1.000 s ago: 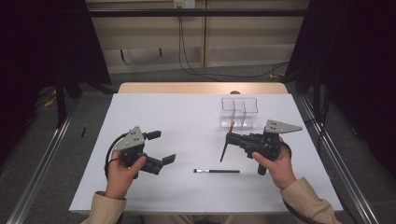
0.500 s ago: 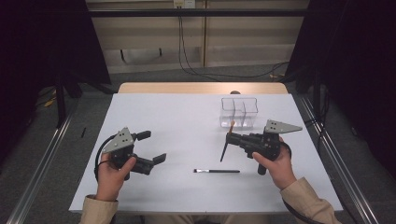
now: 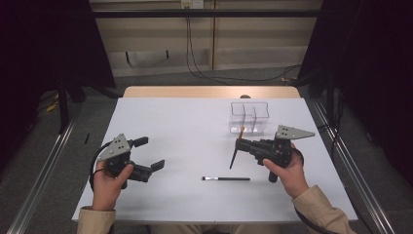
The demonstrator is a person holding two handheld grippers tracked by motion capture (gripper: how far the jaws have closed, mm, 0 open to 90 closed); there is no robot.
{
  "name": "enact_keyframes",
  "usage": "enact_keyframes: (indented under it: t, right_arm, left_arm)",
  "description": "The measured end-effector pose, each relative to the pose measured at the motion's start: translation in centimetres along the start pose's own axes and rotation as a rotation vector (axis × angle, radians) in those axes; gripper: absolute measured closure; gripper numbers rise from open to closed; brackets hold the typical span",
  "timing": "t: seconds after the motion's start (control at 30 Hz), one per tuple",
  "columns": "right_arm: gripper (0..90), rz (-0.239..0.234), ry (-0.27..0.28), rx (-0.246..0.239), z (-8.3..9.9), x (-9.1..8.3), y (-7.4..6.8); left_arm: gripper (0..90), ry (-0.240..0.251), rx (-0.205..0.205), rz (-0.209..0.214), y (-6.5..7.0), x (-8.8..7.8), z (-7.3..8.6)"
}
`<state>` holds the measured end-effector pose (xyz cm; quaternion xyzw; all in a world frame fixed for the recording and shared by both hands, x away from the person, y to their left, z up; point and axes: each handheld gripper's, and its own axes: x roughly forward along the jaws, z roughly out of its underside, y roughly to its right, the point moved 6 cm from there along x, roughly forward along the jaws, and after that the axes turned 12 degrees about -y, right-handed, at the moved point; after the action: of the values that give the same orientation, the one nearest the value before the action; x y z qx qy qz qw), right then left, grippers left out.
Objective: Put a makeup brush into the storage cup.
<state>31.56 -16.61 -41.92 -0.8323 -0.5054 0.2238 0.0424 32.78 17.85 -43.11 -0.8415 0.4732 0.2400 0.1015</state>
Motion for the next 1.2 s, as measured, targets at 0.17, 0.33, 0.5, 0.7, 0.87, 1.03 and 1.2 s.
enact_keyframes:
  t: [0.17,0.33,0.5,0.7,0.87,1.03,1.2]
  right_arm:
    - [84.3,0.000,-0.001,-0.001,0.0,0.1,0.0]
    - [84.3,0.002,-0.002,-0.004,-0.1,0.1,0.0]
    - [84.4,0.001,-0.001,-0.002,-0.1,0.1,0.0]
    - [84.3,0.002,0.001,-0.001,-0.1,0.1,0.1]
    - [84.3,0.004,-0.001,0.000,-0.1,0.2,0.2]
    - [84.3,0.008,-0.004,0.000,0.0,0.2,0.3]
    - [84.3,0.012,-0.009,0.000,0.0,0.2,0.4]
  left_arm:
    - [0.1,-0.005,0.000,-0.013,-0.5,-0.5,0.4]
    - [0.1,-0.001,-0.015,-0.032,-1.1,-1.2,0.8]
    - [0.3,0.007,-0.024,-0.045,-1.5,-1.8,1.0]
    - [0.3,-0.002,-0.022,-0.053,-1.8,-2.1,1.3]
    - [0.3,-0.005,-0.024,-0.056,-1.9,-2.2,1.4]
    - [0.3,-0.004,-0.022,-0.058,-2.0,-2.2,1.5]
    - [0.3,-0.012,-0.024,-0.053,-1.8,-2.0,1.6]
